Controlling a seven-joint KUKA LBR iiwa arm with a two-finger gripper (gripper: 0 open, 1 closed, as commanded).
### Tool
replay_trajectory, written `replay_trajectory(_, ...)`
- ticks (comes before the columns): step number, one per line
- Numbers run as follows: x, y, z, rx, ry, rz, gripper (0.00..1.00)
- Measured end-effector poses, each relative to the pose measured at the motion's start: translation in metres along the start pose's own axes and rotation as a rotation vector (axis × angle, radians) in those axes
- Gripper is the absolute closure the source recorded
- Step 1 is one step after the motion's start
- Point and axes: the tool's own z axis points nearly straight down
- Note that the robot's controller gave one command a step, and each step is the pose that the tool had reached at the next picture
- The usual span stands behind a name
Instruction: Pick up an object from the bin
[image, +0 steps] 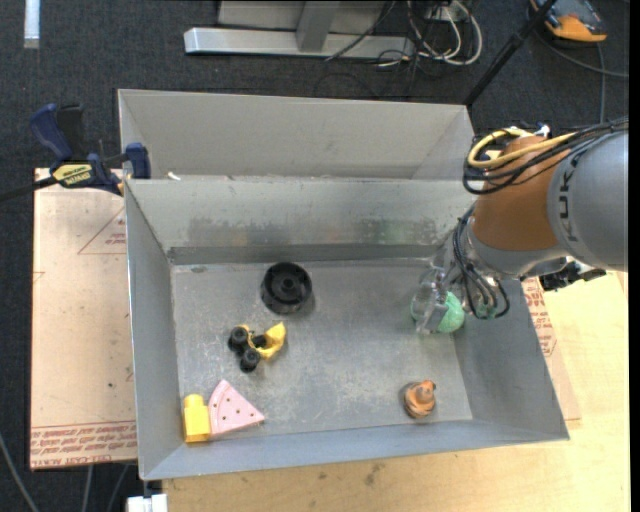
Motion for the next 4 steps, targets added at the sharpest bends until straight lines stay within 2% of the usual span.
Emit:
replay_trajectory(1,-0.0028,-0.0212,-0.0253,0.000,-0.001,-0.003,0.00)
replay_trajectory(2,-0.0027,-0.0209,-0.0252,0.001,-0.001,-0.005,1.00)
replay_trajectory(3,-0.0027,-0.0207,-0.0251,0.001,-0.001,-0.005,0.00)
replay_trajectory(4,-0.0027,-0.0207,-0.0251,0.001,-0.001,-0.005,0.00)
